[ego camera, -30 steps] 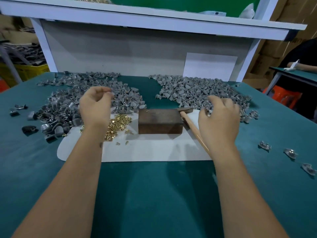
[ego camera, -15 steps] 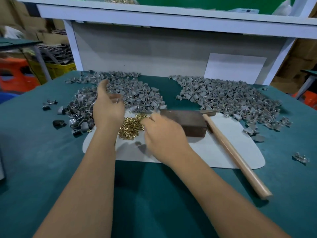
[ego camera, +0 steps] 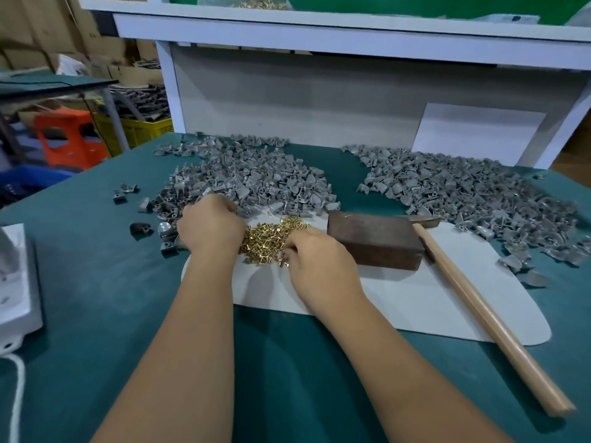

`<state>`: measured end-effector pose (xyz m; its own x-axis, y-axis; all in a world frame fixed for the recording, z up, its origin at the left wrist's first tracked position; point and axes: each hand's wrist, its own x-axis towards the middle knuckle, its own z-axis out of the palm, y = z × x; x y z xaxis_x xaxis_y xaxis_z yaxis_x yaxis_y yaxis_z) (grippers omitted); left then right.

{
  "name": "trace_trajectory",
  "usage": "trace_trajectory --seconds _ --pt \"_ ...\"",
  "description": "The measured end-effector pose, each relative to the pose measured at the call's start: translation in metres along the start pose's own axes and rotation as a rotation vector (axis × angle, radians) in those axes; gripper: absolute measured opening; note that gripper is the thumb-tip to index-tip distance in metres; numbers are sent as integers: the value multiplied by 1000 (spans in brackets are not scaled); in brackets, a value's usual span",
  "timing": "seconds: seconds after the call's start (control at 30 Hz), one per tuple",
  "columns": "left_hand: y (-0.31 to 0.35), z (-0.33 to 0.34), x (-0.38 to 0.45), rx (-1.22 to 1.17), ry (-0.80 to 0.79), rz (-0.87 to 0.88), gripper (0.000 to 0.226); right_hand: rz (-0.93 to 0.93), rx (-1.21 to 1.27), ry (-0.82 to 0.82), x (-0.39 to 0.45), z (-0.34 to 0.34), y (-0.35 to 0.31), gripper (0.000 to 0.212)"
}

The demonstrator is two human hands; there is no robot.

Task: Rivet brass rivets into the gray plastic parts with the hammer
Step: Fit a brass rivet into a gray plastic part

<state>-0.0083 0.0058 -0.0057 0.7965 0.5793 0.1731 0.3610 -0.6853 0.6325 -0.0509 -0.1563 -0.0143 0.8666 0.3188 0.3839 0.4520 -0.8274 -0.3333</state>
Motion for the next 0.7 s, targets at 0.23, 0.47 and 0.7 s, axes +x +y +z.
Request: trace_trajectory --seconds 0.23,0.47,0.7 --pt "0 7 -5 97 21 63 28 -112 -55 -59 -4 4 -4 26" --pt "2 10 -5 -32 112 84 19 -79 -45 -17 -1 5 2 13" --pt "14 6 -8 -362 172 253 18 -57 -114 -65 6 7 -16 16"
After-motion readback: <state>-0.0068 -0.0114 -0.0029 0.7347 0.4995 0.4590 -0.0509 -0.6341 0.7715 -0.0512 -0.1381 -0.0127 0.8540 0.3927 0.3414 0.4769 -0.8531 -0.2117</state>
